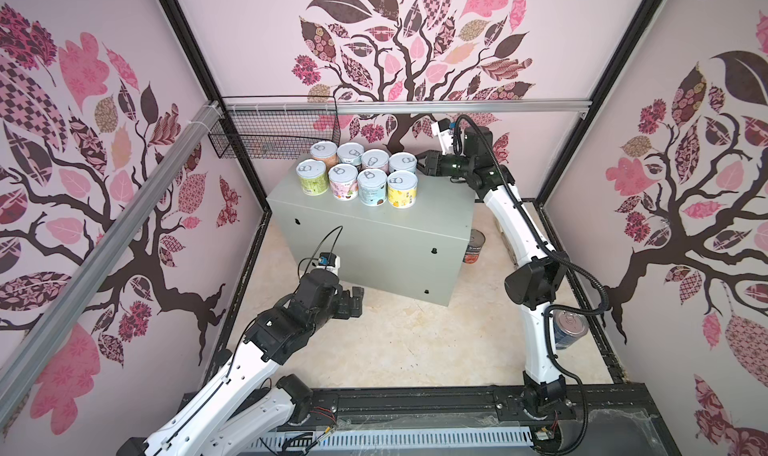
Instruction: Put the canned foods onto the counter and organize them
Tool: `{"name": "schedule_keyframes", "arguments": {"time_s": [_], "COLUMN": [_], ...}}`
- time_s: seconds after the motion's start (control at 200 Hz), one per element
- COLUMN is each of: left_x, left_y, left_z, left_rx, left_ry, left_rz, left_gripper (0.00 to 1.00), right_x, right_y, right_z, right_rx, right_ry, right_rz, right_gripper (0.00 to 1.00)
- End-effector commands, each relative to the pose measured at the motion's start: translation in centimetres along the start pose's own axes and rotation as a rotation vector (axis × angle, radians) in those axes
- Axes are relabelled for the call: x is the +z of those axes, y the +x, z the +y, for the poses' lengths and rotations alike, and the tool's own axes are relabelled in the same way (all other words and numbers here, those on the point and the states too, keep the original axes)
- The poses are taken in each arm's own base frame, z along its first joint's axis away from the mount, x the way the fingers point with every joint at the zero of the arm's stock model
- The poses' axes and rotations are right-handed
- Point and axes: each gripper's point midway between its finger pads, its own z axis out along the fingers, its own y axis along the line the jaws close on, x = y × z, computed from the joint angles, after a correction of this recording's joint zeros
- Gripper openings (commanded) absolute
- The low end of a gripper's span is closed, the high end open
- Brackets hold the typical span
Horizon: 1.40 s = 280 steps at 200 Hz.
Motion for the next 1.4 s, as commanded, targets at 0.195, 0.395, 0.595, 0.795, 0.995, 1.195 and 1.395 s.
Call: {"name": "schedule_keyframes", "arguments": {"time_s": [0.195,0.395,0.595,0.795,0.995,1.195,1.395], "left_x": [0.3,0.2,0.2,0.2,0.1,0.0,-0.7], "left_y": [0.4,0.4,0.4,0.3,0.2,-0.1,-0.5], "left_z": [0.5,0.5,0.6,0.8,0.8,1.1,1.2], "left_rx": [0.014,0.012,0.014,0.013,0.010,0.000,-0.013], "left_ry": [-0.020,-0.019,-0.024,-0.032,-0.035,-0.049,-0.057], "left_rz": [0.000,-0.003,-0.005,-0.008,-0.014,-0.025,-0.035], "left_gripper": [0.98,0.98,0.98,0.98,0.98,0.98,0.98], "right_x": [0.7,0.0,-0.4,-2.0,-4.8,-8.6,-13.1], "right_y": [1.1,0.8,0.4,-1.6,-3.9,-5.8,-6.4], "right_z": [2.0,2.6,3.2,3.1,3.9,4.6,6.1], "right_rx": [-0.063,-0.075,-0.086,-0.115,-0.129,-0.137,-0.159], "right_ry": [-0.009,-0.005,-0.002,0.099,0.157,0.228,0.306], "right_rz": [0.033,0.014,0.009,-0.040,-0.091,-0.145,-0.188], "right_gripper": [0.31,0.31,0.31,0.49,0.51,0.54,0.58]}}
